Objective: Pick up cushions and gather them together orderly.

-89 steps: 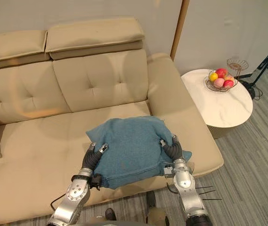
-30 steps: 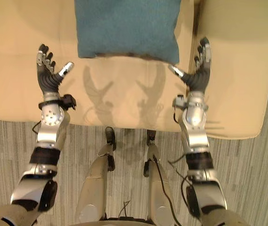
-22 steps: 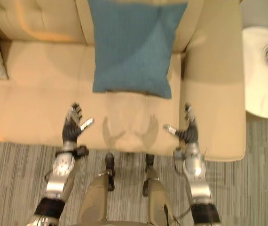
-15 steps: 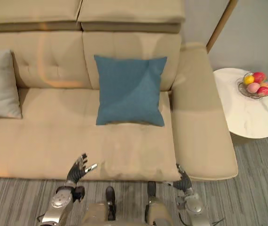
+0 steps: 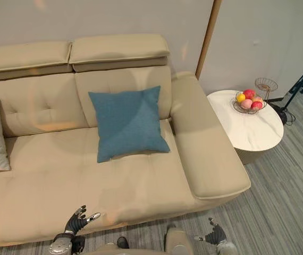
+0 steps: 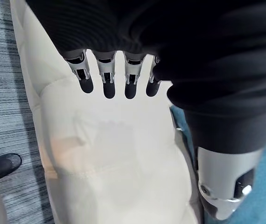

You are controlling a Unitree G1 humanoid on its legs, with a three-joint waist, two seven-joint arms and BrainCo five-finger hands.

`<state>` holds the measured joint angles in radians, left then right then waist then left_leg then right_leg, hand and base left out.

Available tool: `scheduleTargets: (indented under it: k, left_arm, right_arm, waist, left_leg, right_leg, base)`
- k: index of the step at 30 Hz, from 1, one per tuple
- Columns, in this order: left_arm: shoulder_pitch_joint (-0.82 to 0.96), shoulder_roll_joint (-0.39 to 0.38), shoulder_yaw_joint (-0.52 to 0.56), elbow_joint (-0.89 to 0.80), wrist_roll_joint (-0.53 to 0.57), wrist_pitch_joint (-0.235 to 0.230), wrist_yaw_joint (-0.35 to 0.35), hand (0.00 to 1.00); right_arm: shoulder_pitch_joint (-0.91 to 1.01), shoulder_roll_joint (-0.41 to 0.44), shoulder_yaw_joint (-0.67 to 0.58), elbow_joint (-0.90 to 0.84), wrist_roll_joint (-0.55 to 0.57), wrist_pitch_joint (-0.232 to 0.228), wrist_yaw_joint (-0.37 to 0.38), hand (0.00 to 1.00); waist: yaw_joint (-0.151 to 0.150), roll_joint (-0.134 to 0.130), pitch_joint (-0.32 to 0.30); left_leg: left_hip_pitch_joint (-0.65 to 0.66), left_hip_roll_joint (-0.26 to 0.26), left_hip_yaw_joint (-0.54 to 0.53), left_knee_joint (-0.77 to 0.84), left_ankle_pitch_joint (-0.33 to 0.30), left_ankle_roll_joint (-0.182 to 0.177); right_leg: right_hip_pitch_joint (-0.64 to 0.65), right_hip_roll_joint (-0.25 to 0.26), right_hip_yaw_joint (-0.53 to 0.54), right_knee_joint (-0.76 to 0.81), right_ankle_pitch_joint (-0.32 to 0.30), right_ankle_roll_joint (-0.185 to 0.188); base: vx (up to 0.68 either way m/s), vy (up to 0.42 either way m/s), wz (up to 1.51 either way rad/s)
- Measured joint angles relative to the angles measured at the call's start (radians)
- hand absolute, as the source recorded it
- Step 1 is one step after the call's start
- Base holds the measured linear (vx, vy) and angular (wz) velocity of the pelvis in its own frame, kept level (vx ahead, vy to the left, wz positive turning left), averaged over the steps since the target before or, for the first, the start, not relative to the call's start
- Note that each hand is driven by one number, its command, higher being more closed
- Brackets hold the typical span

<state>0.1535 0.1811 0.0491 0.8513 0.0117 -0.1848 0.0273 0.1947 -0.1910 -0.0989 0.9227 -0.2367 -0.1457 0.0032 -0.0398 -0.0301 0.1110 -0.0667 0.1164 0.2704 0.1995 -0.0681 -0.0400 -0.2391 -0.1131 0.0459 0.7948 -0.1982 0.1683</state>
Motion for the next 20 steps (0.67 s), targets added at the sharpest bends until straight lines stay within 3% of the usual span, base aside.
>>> scheduleTargets:
  k: [2, 3, 4, 5, 6, 7, 8, 9, 10, 11, 14, 15, 17, 20]
  left_arm:
    - [0.0, -0.005, 0.001, -0.004, -0.002, 0.005, 0.006, 0.0]
    - [-0.019, -0.024, -0.002, -0.005, -0.005, 0.007, 0.017, 0.0]
    - [-0.028, -0.036, -0.014, -0.007, -0.007, 0.007, 0.019, 0.0]
    - [-0.054, -0.063, -0.031, -0.006, -0.016, 0.012, 0.02, 0.0]
    - [-0.062, -0.069, -0.047, -0.009, -0.021, 0.012, 0.021, 0.0]
    - [-0.063, -0.073, -0.048, -0.013, -0.022, 0.012, 0.021, 0.0]
    - [-0.062, -0.072, -0.046, -0.02, -0.024, 0.012, 0.022, 0.0]
    - [-0.062, -0.07, -0.045, -0.024, -0.028, 0.012, 0.023, 0.0]
    - [-0.061, -0.07, -0.045, -0.028, -0.03, 0.012, 0.024, 0.0]
    - [-0.056, -0.07, -0.045, -0.034, -0.03, 0.012, 0.023, 0.0]
    - [-0.039, -0.069, -0.042, -0.041, -0.04, 0.012, 0.023, 0.0]
    - [-0.036, -0.069, -0.042, -0.041, -0.041, 0.012, 0.021, 0.0]
    - [-0.042, -0.065, -0.041, -0.039, -0.041, 0.013, 0.021, 0.0]
    - [-0.049, -0.05, -0.041, -0.04, -0.04, 0.013, 0.02, 0.0]
  right_arm:
    - [-0.005, 0.014, 0.003, 0.0, 0.001, 0.0, -0.003, 0.0]
    - [-0.036, 0.012, 0.0, -0.009, 0.003, 0.0, -0.011, 0.0]
    - [-0.06, 0.008, -0.001, -0.021, 0.016, -0.002, -0.024, 0.0]
    - [-0.107, -0.002, -0.003, -0.038, 0.046, -0.003, -0.042, 0.0]
    - [-0.117, -0.006, -0.003, -0.038, 0.056, -0.002, -0.049, 0.0]
    - [-0.116, -0.005, -0.003, -0.037, 0.066, -0.001, -0.05, 0.0]
    - [-0.114, 0.001, -0.011, -0.038, 0.081, -0.001, -0.054, 0.0]
    - [-0.118, 0.009, -0.027, -0.039, 0.088, 0.0, -0.065, 0.0]
    - [-0.12, 0.01, -0.034, -0.041, 0.089, 0.0, -0.068, 0.0]
    - [-0.12, 0.008, -0.048, -0.048, 0.089, -0.001, -0.068, 0.0]
    - [-0.117, 0.007, -0.051, -0.046, 0.088, 0.001, -0.067, 0.0]
    - [-0.113, 0.008, -0.052, -0.046, 0.088, 0.002, -0.067, 0.0]
    - [-0.099, 0.014, -0.074, -0.039, 0.087, 0.004, -0.067, 0.0]
    - [-0.08, 0.017, -0.111, -0.039, 0.087, 0.005, -0.066, 0.0]
  waist:
    - [0.008, -0.015, -0.004]
    - [0.027, -0.013, -0.009]
    - [0.043, 0.011, -0.002]
    - [0.05, 0.069, 0.042]
    - [0.048, 0.092, 0.056]
    - [0.048, 0.101, 0.057]
    - [0.043, 0.09, 0.065]
    - [0.036, 0.074, 0.07]
    - [0.029, 0.063, 0.071]
    - [0.024, 0.055, 0.07]
    - [0.027, 0.063, 0.067]
    - [0.024, 0.065, 0.066]
    - [0.021, 0.083, 0.053]
    - [0.011, 0.071, 0.045]
  left_leg:
    - [-0.052, 0.002, -0.021, 0.047, 0.015, -0.012]
    - [-0.119, 0.025, -0.019, 0.049, 0.056, -0.024]
    - [-0.159, 0.043, -0.021, 0.038, 0.073, -0.037]
    - [-0.205, 0.088, -0.049, 0.013, 0.131, -0.055]
    - [-0.206, 0.103, -0.066, -0.029, 0.174, -0.065]
    - [-0.195, 0.111, -0.074, -0.077, 0.206, -0.079]
    - [-0.183, 0.109, -0.071, -0.111, 0.2, -0.084]
    - [-0.186, 0.093, -0.069, -0.043, 0.188, -0.066]
    - [-0.19, 0.077, -0.067, 0.008, 0.165, -0.047]
    - [-0.192, 0.061, -0.045, 0.094, 0.097, -0.023]
    - [-0.114, 0.056, -0.019, 0.146, -0.029, -0.017]
    - [-0.089, 0.052, -0.018, 0.124, -0.043, -0.024]
    - [0.004, 0.031, -0.018, -0.078, -0.036, -0.053]
    - [0.022, 0.002, -0.021, -0.138, -0.01, -0.046]
  right_leg:
    - [0.058, 0.009, 0.018, -0.088, -0.064, 0.011]
    - [0.059, 0.04, 0.011, -0.214, -0.093, -0.032]
    - [0.063, 0.063, 0.006, -0.296, -0.095, -0.06]
    - [0.059, 0.118, -0.024, -0.382, -0.05, -0.142]
    - [0.058, 0.138, -0.043, -0.408, -0.022, -0.157]
    - [0.058, 0.143, -0.054, -0.425, -0.005, -0.168]
    - [0.046, 0.139, -0.084, -0.438, 0.014, -0.199]
    - [0.036, 0.121, -0.091, -0.44, 0.019, -0.215]
    - [0.026, 0.108, -0.095, -0.444, 0.024, -0.222]
    - [0.015, 0.091, -0.093, -0.464, 0.048, -0.216]
    - [-0.01, 0.091, -0.071, -0.521, 0.115, -0.202]
    - [-0.01, 0.092, -0.071, -0.532, 0.123, -0.197]
    - [-0.001, 0.098, -0.075, -0.585, 0.165, -0.163]
    - [0.066, 0.076, -0.095, -0.719, 0.254, -0.139]
  base:
    - [-0.13, -0.196, 0.34]
    - [-0.24, -0.225, -0.05]
    - [-0.39, -0.231, -0.08]
    - [-0.42, -0.188, 0.07]
    - [-0.38, -0.171, 0.26]
    - [-0.29, -0.135, 0.41]
    - [-0.29, -0.159, 0.46]
    - [-0.26, -0.149, 0.45]
    - [-0.2, -0.113, 0.35]
    - [-0.14, -0.057, 0.2]
    - [-0.18, 0.033, -0.15]
    - [-0.15, 0.083, -0.09]
    - [-0.13, 0.117, 0.04]
    - [-0.09, 0.133, 0.15]
